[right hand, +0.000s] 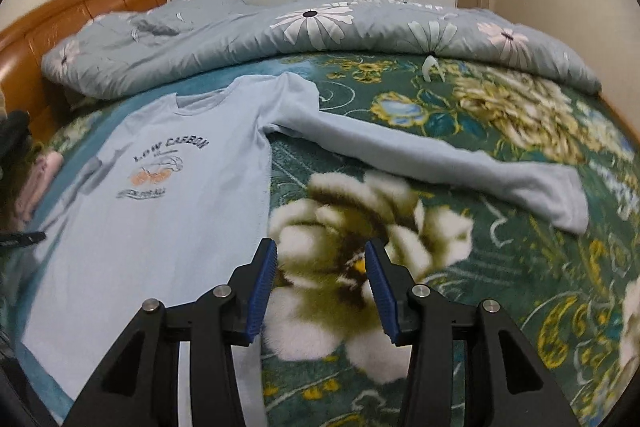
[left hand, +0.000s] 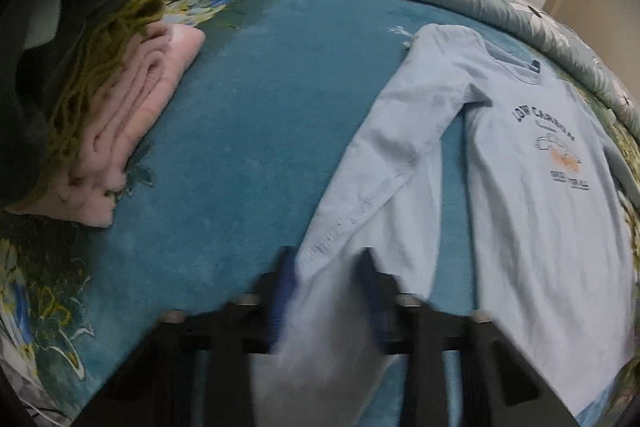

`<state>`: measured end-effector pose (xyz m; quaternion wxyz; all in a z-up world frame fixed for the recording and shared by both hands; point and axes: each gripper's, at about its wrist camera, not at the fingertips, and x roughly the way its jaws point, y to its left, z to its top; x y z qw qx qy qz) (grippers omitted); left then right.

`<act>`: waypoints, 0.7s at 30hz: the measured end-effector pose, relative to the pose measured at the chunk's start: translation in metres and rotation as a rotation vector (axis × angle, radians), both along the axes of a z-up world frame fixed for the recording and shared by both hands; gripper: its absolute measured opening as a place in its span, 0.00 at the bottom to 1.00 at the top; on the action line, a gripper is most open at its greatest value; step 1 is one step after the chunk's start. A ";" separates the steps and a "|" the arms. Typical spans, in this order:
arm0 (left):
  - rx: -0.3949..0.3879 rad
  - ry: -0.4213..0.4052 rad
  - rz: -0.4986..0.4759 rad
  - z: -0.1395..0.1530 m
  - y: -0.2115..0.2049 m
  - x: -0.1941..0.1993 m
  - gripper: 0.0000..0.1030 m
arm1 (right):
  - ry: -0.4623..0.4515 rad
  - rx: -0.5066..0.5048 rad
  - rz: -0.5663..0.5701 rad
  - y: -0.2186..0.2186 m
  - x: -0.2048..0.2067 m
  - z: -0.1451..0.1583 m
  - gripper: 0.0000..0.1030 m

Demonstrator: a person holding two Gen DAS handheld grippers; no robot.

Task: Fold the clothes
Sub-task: 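Release the collar with the left gripper and smooth the shirt body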

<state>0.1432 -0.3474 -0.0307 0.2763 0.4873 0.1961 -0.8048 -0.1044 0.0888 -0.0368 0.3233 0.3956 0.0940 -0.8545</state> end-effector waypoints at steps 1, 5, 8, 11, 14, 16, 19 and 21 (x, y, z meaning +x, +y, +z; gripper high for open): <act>-0.012 -0.003 -0.010 0.001 0.002 -0.002 0.06 | -0.008 -0.008 -0.001 0.001 0.000 -0.001 0.46; -0.118 0.035 0.005 0.021 0.008 -0.001 0.06 | -0.028 -0.019 0.003 0.005 0.005 -0.007 0.46; -0.327 0.130 -0.002 0.073 0.026 -0.010 0.06 | -0.032 -0.017 -0.010 0.013 0.004 -0.010 0.46; -0.463 0.173 -0.121 0.104 0.069 -0.029 0.06 | -0.045 -0.028 -0.032 0.019 0.000 -0.013 0.46; -0.455 0.145 -0.235 0.083 0.115 -0.046 0.06 | -0.082 -0.051 -0.058 0.023 -0.004 -0.022 0.46; -0.419 0.109 -0.303 0.058 0.144 -0.057 0.06 | -0.091 -0.052 -0.058 0.023 -0.003 -0.025 0.46; -0.341 0.029 -0.352 0.011 0.173 -0.070 0.08 | -0.085 -0.044 -0.052 0.021 -0.002 -0.026 0.46; -0.345 -0.003 -0.352 -0.003 0.190 -0.069 0.10 | -0.081 -0.039 -0.047 0.020 -0.001 -0.027 0.46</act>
